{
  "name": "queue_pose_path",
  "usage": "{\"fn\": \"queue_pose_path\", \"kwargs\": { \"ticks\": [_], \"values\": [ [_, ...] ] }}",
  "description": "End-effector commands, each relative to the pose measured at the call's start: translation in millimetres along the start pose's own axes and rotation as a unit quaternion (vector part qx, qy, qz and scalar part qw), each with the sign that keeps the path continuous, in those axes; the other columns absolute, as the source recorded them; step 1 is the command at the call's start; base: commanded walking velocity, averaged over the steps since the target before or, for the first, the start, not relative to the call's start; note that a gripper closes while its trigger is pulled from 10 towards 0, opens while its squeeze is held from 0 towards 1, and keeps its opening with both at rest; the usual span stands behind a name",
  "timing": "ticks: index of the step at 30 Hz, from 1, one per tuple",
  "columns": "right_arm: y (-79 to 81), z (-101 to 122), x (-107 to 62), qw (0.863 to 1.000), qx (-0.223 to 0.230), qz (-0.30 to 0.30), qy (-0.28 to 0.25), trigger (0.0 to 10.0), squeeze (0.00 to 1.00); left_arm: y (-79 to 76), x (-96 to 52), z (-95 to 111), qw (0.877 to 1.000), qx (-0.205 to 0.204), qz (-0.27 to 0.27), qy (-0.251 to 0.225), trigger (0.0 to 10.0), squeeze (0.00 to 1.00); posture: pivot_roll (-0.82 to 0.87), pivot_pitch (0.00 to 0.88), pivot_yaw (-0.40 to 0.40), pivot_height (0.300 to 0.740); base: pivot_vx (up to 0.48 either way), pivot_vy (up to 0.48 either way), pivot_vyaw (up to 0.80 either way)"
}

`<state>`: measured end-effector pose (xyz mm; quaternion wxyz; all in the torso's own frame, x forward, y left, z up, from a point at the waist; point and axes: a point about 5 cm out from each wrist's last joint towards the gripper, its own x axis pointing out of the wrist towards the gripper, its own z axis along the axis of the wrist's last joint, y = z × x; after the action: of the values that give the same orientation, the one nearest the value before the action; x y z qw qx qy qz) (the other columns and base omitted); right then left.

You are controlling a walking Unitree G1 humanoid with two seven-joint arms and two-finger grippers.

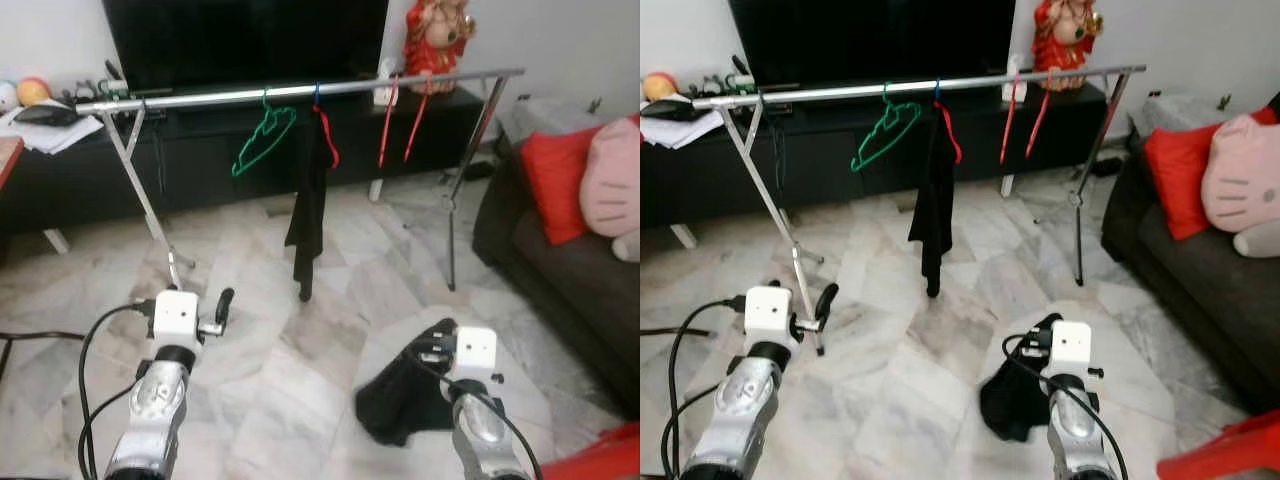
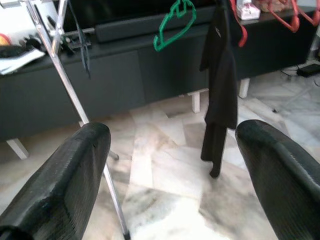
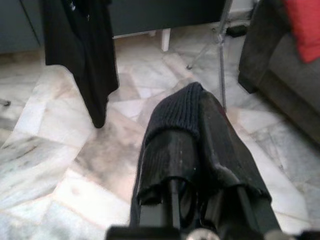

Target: Hang hanger

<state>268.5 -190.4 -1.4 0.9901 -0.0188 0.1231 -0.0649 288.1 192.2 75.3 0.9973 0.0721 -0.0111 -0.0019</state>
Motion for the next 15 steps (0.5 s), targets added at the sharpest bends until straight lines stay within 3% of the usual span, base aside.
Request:
{"fn": "queue_pose_path", "kwargs": {
  "ticks": [1,15],
  "values": [
    [-9.1,2.4,0.4,1.000,-0.003,-0.011,-0.008,10.0,0.00,-8.7,0.5,0.5,1.000,-0.008,-0.013,-0.001,10.0,0.00,-0.01,0.000,-0.033,0.740,0.345,0.000,0.00],
    [-6.5,0.0,-0.6,1.000,-0.001,-0.005,-0.002,10.0,0.00,-10.3,-0.2,0.4,1.000,-0.012,-0.010,0.001,10.0,0.00,0.00,0.000,-0.043,0.740,0.344,0.000,0.00]
  ]
}}
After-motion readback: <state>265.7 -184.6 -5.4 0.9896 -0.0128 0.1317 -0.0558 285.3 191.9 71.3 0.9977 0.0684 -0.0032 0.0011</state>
